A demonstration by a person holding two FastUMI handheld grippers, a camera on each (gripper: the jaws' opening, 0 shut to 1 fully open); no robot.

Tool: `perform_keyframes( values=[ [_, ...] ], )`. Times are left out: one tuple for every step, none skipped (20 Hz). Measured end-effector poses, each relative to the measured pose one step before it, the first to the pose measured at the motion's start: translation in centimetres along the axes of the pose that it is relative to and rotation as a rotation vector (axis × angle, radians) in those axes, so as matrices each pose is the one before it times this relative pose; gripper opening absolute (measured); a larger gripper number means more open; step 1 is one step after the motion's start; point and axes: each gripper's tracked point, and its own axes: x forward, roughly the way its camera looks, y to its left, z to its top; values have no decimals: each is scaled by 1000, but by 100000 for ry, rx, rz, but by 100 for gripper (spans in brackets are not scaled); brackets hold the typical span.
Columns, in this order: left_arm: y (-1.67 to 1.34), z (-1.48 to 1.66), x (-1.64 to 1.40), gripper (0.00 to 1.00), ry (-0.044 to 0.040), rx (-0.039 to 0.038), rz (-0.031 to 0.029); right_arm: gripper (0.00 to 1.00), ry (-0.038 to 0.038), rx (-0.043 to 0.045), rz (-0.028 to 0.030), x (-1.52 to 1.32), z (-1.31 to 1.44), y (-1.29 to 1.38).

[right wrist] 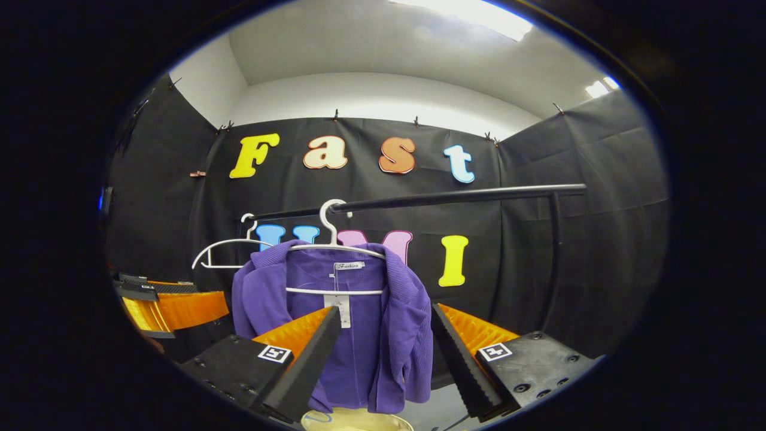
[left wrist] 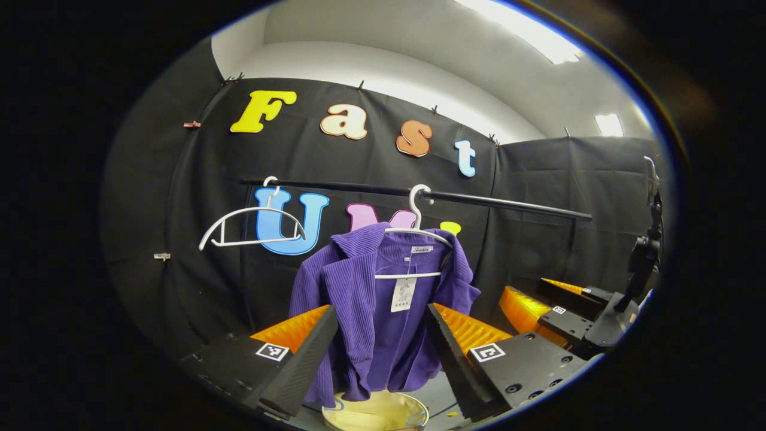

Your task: Grasp the clothes on the hanger with both hands and then place them into the laundry hamper below.

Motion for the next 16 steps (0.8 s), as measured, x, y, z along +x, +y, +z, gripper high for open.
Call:
perform_keyframes(
  values=[
    [-101, -376, 1089, 94, -60, 927, 1651, 98, 442, 993, 1307, 1422, -615, -445],
    [-217, -129, 1056, 94, -113, 553, 1645, 97, 1007, 1282, 1532, 1539, -670, -403],
    [-327, -156, 1051, 94, -341, 574, 1469, 97, 1161, 1224, 1265, 1554, -785, -542],
    [-155, 47, 920, 94, -478, 873, 1929, 97, 1109, 1191, 1296, 1415, -653, -517],
    [19, -71, 920, 94, -683, 998, 2600, 98, 513, 1268, 1527, 1235, -405, -385],
    [24, 50, 811, 94, -399, 518, 2723, 97, 353, 1534, 1862, 1217, -333, -269],
    [-161, -251, 690, 94, -208, -9, 2216, 98, 554, 1583, 2579, 1100, -437, 84],
    [-173, -37, 657, 94, 58, -102, 1738, 98, 890, 1083, 1823, 981, -501, -224],
    [7, -191, 516, 94, 2, 233, 1891, 97, 1121, 1123, 1707, 1194, -577, -323],
    [212, 13, 525, 94, -250, 702, 2481, 98, 1283, 1384, 1461, 896, -557, -167],
    [143, -161, 555, 94, 27, 709, 2466, 98, 1347, 1627, 1727, 825, -540, -61],
    [142, -105, 538, 94, 43, 314, 2197, 98, 1300, 1411, 1590, 667, -464, -63],
    [162, -129, 415, 94, -129, 187, 2423, 98, 1022, 834, 1789, 715, -438, -114],
    [404, 110, 367, 94, -558, 162, 3066, 98, 1029, 380, 1582, 585, -369, 33],
    [377, 18, 430, 94, -887, -60, 2893, 98, 610, 80, 1471, 602, -301, -109],
    [154, 46, 398, 94, -505, -321, 2091, 98, 456, -11, 1036, 491, -245, -237]
  ],
)
